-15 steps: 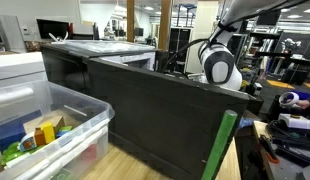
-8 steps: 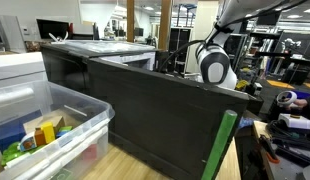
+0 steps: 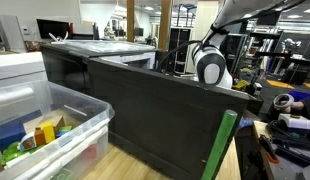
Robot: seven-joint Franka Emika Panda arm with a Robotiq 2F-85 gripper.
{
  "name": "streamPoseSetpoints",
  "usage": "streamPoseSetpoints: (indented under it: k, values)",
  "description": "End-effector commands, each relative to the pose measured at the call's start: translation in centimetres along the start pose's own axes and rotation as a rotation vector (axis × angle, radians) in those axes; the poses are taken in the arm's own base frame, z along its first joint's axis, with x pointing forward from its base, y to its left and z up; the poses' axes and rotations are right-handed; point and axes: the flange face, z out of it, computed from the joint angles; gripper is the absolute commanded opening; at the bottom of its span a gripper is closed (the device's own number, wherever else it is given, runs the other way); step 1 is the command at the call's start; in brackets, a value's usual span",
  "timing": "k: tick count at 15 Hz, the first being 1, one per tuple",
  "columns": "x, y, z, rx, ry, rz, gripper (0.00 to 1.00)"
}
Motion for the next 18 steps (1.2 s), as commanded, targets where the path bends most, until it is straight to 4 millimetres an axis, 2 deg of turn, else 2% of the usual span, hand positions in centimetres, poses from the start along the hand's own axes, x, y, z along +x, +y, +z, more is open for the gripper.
streamPoseSetpoints:
  k: [1,8,12,15,18]
  values:
    - [-0.5,0.9,0.9,0.021,-0.014,-0.019,1.00]
    - [-1.2,1.9,3.0,0.040,-0.030,-0.027,1.00]
    - [0.8,0.7,3.4,0.073,0.013,-0.006,1.00]
    - [0.3,0.6,3.8,0.086,0.022,0.015,1.00]
    - [0.9,0.1,4.1,0.104,0.032,0.013,1.00]
